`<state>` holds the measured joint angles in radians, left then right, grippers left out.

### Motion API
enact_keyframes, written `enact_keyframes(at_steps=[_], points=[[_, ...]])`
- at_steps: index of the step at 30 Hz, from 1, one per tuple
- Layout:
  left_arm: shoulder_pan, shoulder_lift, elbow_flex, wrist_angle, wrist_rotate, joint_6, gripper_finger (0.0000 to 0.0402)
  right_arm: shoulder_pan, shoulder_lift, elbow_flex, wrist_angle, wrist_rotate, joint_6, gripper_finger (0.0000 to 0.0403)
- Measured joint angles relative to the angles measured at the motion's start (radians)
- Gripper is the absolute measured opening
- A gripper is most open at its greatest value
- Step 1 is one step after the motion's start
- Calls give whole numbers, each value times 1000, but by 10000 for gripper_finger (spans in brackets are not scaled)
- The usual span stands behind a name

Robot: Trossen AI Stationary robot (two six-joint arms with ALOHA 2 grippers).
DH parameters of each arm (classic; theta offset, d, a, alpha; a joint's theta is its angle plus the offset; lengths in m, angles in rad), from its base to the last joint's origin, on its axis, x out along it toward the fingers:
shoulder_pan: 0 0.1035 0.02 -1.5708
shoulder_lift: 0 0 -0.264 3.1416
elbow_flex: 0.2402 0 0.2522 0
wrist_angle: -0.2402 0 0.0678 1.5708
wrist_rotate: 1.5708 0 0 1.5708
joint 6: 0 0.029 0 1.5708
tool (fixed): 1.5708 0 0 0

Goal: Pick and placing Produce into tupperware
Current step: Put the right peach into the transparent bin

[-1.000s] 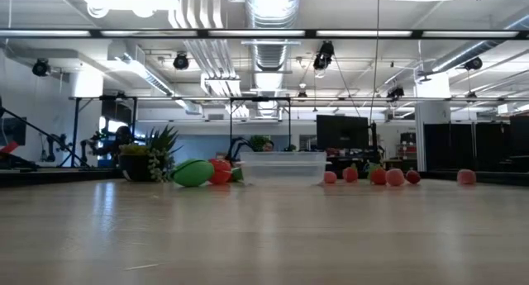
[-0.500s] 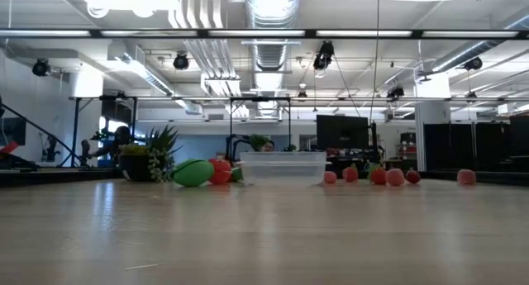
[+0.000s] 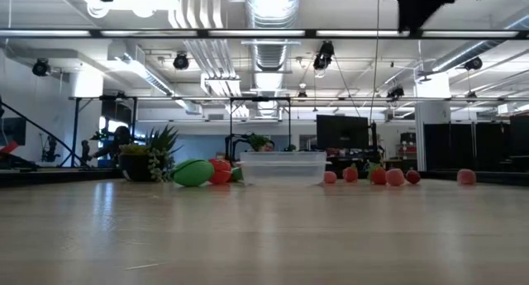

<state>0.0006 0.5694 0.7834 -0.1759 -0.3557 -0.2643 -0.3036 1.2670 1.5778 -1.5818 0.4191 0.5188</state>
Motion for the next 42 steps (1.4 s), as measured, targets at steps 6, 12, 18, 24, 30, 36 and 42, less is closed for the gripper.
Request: enact_keyframes(at_steps=[6, 12, 18, 24, 30, 36, 42], points=[[0, 1, 0, -202, 7, -195, 0, -252, 23, -136, 15, -180, -3, 238], [0, 29, -1, -324, 16, -305, 0, -437, 63, -268, 40, -375, 47, 236], [0, 70, -2, -355, 41, -298, 0, -443, 116, -462, 105, -354, 113, 229], [1, 134, -3, -389, -36, -296, 0, -450, 133, -650, 244, -370, 121, 228], [58, 227, 2, -371, -136, -306, 0, -495, 101, -754, 410, -400, 182, 228], [137, 309, 2, -336, -61, -313, 0, -544, 84, -816, 508, -382, 314, 228], [215, 362, 2, -328, 16, -275, 0, -585, 84, -866, 588, -364, 466, 228]])
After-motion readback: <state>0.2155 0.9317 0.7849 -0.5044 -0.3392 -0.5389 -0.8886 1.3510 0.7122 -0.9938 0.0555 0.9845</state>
